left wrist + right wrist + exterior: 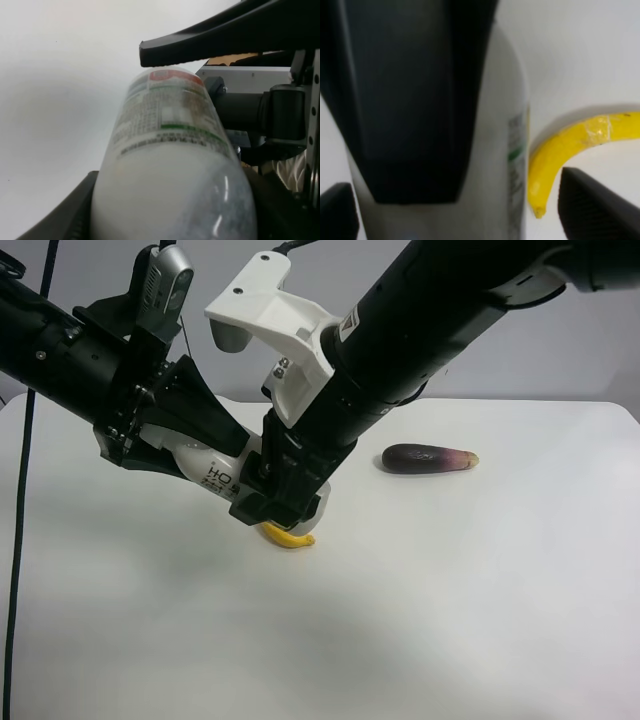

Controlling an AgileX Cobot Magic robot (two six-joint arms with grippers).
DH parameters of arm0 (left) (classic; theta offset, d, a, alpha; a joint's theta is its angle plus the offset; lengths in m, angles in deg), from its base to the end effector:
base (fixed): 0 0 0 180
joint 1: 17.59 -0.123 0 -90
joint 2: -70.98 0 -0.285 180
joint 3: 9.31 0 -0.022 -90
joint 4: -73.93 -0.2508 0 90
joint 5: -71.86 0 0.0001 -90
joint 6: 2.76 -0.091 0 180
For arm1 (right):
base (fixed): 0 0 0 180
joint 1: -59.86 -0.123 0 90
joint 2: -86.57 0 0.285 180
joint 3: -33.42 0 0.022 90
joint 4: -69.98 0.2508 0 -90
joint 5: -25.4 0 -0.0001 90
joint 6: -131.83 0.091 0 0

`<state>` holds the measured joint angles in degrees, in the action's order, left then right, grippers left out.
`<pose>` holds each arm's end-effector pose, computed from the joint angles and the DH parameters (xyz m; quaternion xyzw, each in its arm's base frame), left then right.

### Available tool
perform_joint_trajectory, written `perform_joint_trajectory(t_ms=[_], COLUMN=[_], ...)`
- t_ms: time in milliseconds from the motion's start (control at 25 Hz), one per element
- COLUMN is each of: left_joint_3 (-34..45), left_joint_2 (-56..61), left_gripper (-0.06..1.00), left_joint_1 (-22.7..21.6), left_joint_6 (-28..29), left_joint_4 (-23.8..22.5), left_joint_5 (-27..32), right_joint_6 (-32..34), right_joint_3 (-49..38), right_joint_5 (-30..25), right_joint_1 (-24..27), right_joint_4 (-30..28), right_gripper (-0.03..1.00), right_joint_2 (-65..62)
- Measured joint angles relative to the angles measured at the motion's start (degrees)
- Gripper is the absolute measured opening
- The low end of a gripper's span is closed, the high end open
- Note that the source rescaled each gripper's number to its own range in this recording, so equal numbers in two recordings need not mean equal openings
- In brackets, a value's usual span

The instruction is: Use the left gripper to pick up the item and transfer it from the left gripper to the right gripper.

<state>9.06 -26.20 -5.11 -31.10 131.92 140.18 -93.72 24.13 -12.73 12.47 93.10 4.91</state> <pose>0.2601 -0.1310 0.2625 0.1229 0.8870 -0.4440 0.0320 0.2136 0.2648 0.2790 -0.6002 0.7277 0.1693 0.2857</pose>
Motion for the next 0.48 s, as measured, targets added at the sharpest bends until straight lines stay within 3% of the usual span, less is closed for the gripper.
perform_joint_trajectory(t_ms=[480], left_joint_3=[0.00], left_joint_2=[0.00], left_gripper=[0.04], left_joint_1=[0.00], left_joint_6=[0.29], left_joint_4=[1.47], left_joint_5=[0.00], right_joint_6=[0.00], right_joint_3=[0.00], right_joint_5=[0.00], right_joint_1=[0.00], right_joint_4=[1.06], right_gripper=[0.50], right_joint_2=[2.12])
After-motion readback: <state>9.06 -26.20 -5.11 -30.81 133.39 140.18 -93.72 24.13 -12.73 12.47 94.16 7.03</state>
